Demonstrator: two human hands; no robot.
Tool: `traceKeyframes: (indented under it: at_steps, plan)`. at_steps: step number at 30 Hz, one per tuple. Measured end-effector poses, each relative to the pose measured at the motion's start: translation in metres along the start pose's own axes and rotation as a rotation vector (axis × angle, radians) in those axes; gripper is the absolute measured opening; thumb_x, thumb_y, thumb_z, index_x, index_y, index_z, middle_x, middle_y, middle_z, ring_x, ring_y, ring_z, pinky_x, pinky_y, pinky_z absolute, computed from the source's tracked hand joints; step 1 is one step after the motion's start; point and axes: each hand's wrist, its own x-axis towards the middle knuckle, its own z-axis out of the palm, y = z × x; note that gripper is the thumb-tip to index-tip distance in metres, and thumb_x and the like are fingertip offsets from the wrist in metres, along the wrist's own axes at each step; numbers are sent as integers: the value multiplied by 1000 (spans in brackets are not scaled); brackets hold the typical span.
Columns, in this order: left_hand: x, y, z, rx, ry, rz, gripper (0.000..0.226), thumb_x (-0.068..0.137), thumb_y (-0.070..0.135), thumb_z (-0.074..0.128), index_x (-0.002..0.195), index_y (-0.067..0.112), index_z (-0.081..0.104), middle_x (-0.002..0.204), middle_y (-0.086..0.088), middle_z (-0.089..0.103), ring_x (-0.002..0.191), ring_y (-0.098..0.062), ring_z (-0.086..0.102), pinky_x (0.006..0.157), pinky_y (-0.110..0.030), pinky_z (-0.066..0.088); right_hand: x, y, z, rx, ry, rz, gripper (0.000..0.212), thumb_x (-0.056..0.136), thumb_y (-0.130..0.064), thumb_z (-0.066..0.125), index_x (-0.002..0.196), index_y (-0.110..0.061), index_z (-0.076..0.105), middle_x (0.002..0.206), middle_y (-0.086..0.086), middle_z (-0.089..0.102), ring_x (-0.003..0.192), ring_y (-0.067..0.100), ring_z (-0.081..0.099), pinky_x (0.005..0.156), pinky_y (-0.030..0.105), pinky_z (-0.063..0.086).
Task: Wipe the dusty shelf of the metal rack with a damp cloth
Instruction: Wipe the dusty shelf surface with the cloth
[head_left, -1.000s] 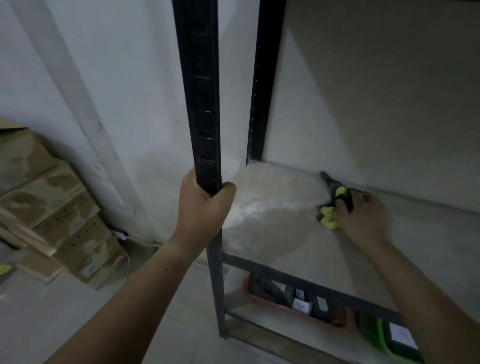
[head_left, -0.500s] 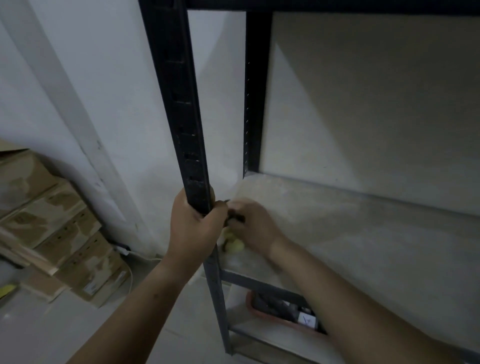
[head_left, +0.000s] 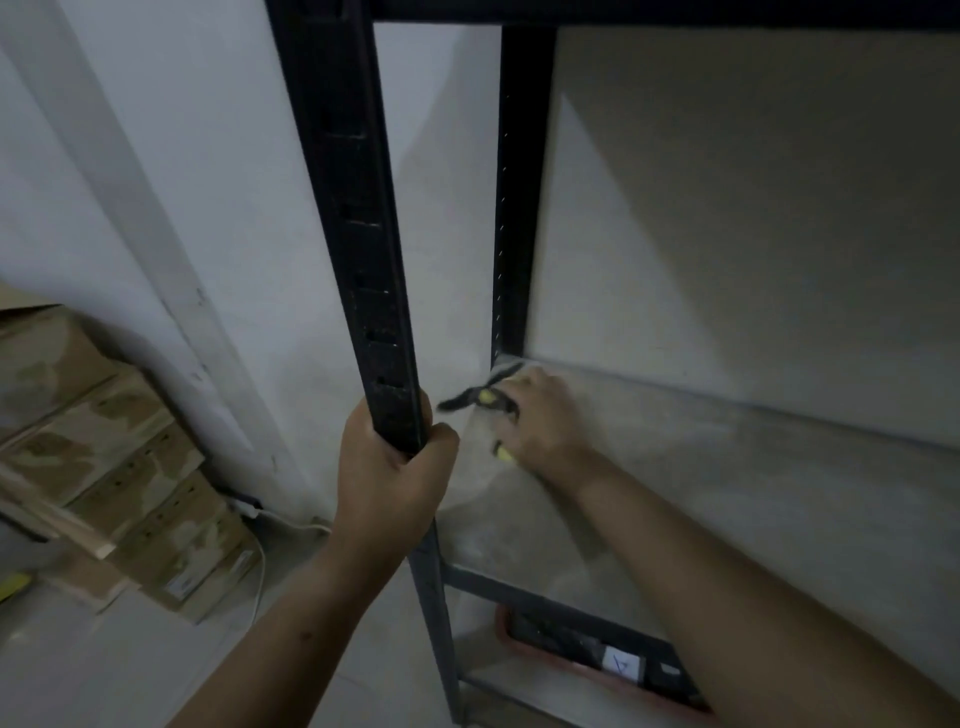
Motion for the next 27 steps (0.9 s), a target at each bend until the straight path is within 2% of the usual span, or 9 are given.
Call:
traceKeyframes:
  at_steps: [3, 7, 11, 14, 16, 18, 21, 23, 27]
  plan:
    - [1, 0, -2, 16, -21, 41, 27, 72, 20, 55, 63, 35, 34, 58, 12, 33, 53, -7, 33, 52, -22, 30, -8, -19, -9, 208, -245, -240, 33, 77, -17, 59, 108, -19, 70, 105, 4, 62, 98, 20, 55, 89, 34, 46]
    - [0, -2, 0, -4, -12, 17, 37, 74, 3, 52, 63, 32, 32, 59, 11, 30, 52, -7, 29, 52, -22, 28, -42, 53, -61, 76, 169, -160, 36, 72, -26, 53, 100, -15, 74, 99, 7, 69, 94, 22, 59, 86, 27, 40]
    - [1, -1, 2, -3, 9, 13, 38, 71, 2, 51, 61, 34, 34, 59, 12, 32, 53, -5, 30, 52, -20, 28, -101, 159, -135, -195, 396, 358, 41, 76, -32, 48, 103, -10, 70, 105, 16, 67, 98, 35, 59, 84, 35, 46]
    - [0, -1, 2, -2, 29, -8, 30, 70, 2, 50, 63, 25, 33, 59, 9, 30, 52, -8, 30, 51, -22, 27, -120, 200, -140, -261, 238, 674, 38, 88, -34, 48, 111, -8, 65, 119, 23, 61, 108, 40, 54, 89, 44, 45]
    - [0, 1, 2, 7, 31, -3, 30, 70, 1, 49, 63, 24, 32, 58, 8, 30, 52, -8, 29, 51, -21, 27, -111, 199, -125, -287, 131, 733, 44, 91, -38, 50, 125, -12, 58, 134, 21, 50, 122, 39, 47, 100, 46, 40]
    - [1, 1, 2, 0, 25, -4, 31, 71, 1, 49, 63, 25, 31, 58, 9, 28, 52, -10, 28, 52, -22, 26, -87, 171, -101, -301, 132, 662, 40, 90, -36, 53, 121, -11, 61, 133, 22, 51, 120, 39, 49, 100, 44, 40]
    - [1, 0, 2, -11, 29, -4, 28, 70, 0, 49, 65, 19, 30, 60, 6, 27, 54, -12, 28, 52, -24, 26, -54, 90, -55, -254, 178, 400, 43, 84, -41, 43, 99, -12, 70, 110, 18, 65, 105, 37, 58, 92, 40, 44]
    - [1, 0, 2, -19, 24, -7, 31, 70, 0, 49, 64, 24, 32, 60, 9, 28, 55, -11, 28, 53, -24, 26, -48, 34, -23, -162, 127, 259, 41, 77, -43, 48, 99, -15, 69, 110, 14, 63, 106, 35, 55, 93, 40, 42]
    - [1, 4, 2, -34, -10, 10, 43, 72, -2, 48, 61, 39, 38, 56, 16, 33, 52, -4, 31, 54, -19, 29, -50, -39, -4, 41, -106, -48, 35, 79, -20, 60, 112, -18, 67, 119, 10, 55, 109, 31, 50, 97, 38, 43]
